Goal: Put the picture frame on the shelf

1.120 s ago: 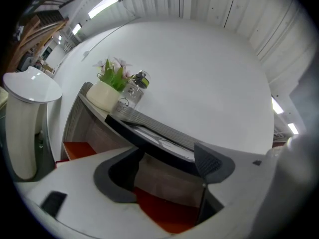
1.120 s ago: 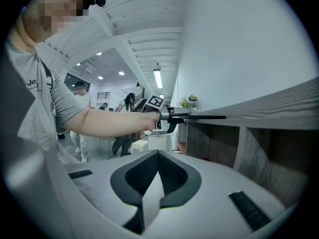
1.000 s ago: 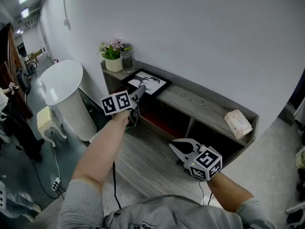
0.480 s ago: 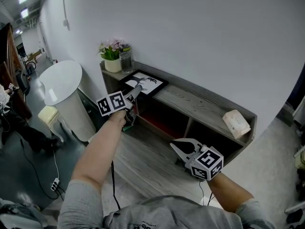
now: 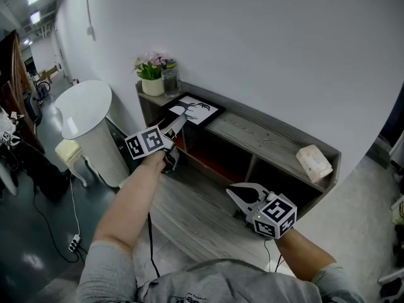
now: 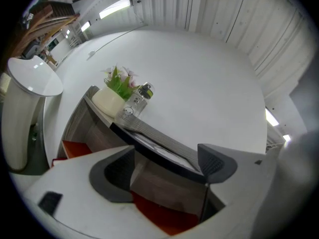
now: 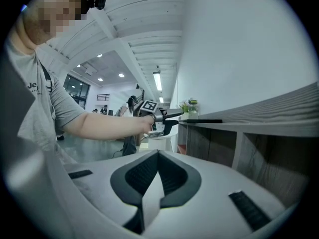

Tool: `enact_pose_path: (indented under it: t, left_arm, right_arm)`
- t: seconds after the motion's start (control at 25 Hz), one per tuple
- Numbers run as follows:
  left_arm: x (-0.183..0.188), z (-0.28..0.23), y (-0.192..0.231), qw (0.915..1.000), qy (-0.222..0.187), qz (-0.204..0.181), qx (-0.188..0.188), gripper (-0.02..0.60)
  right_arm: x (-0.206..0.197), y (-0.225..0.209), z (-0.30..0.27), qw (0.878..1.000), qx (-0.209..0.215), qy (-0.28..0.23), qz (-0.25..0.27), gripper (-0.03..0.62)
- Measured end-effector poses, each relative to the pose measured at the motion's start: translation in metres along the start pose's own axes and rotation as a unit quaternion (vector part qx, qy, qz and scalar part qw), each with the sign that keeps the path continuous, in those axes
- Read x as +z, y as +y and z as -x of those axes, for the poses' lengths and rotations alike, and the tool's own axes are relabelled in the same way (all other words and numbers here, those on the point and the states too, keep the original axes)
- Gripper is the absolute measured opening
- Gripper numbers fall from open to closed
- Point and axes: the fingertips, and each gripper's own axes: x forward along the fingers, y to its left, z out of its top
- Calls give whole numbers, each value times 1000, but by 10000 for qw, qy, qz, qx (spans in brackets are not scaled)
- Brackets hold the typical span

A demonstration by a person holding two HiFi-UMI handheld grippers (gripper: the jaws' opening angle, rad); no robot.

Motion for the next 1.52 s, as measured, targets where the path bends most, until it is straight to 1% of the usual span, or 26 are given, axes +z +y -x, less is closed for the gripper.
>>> enact_pose_path:
  t: [0.12,0.24,0.36,0.44,0.48,0.52,0.56,0.64,0.72,0.8,0.92,1.0,1.12,1.24,1.32,1.36,1.44,1.48,1.52]
  left_arm:
    - [4,20,-9,9995,-124,-211,-180,408]
    - [6,47,-22,9980,-251,-351,-466,407]
    - [3,82,-36,9954,-428,-439,-738,380]
    - [-5,107,-47,9930,-569,-564,-874,335]
    - [-11,120,-54,9914,-619,-717,-902,309]
    - [-19,131,-62,9897,-638,-908,-901,273]
    - [-28,142,-71,9881,-627,-1096,-881,224]
    - [-51,160,-89,9854,-550,-1360,-864,140]
    - [-73,171,-106,9840,-484,-1456,-903,81]
    - [-92,178,-119,9846,-470,-1371,-977,6]
    - [-112,176,-131,9843,-413,-1117,-1303,8]
    - [-121,169,-130,9808,-307,-1140,-1554,8]
    - [-125,159,-110,9707,-146,-1406,-1944,9]
    - [-116,149,-68,9578,-68,-1529,-2434,9]
    - [-109,141,-37,9481,80,-1611,-2739,9]
    - [-104,137,-23,9414,168,-1719,-2897,9]
    - [-92,129,-3,9230,291,-2018,-3264,9]
    - [-85,126,5,9142,353,-2119,-3437,9]
    - [-77,124,13,9072,420,-2161,-3586,9]
  right_arm:
    - [3,0,2,10000,-9,-59,-33,5]
    - [5,0,6,9999,9,-145,-90,5]
    - [9,0,14,9994,28,-311,-180,5]
    - [11,-1,24,9987,40,-444,-249,5]
    - [11,-1,29,9984,57,-493,-271,5]
    - [11,0,36,9982,83,-526,-278,5]
    - [10,1,43,9981,113,-542,-271,5]
    - [7,3,59,9981,164,-554,-231,5]
    - [1,2,73,9978,199,-587,-217,5]
    - [-4,1,84,9975,248,-617,-234,5]
    - [-14,0,90,9977,241,-592,-210,5]
    - [-22,-2,83,9981,118,-551,-253,5]
    - [-30,-10,56,9980,-164,-515,-335,5]
    - [-31,-18,13,9960,-581,-549,-410,5]
    - [-34,-21,-19,9929,-936,-556,-482,5]
    - [-37,-21,-34,9907,-1124,-538,-550,5]
    - [-40,-22,-60,9843,-1506,-521,-755,5]
    - [-40,-23,-70,9799,-1700,-533,-895,5]
    - [-38,-23,-78,9751,-1886,-554,-1027,5]
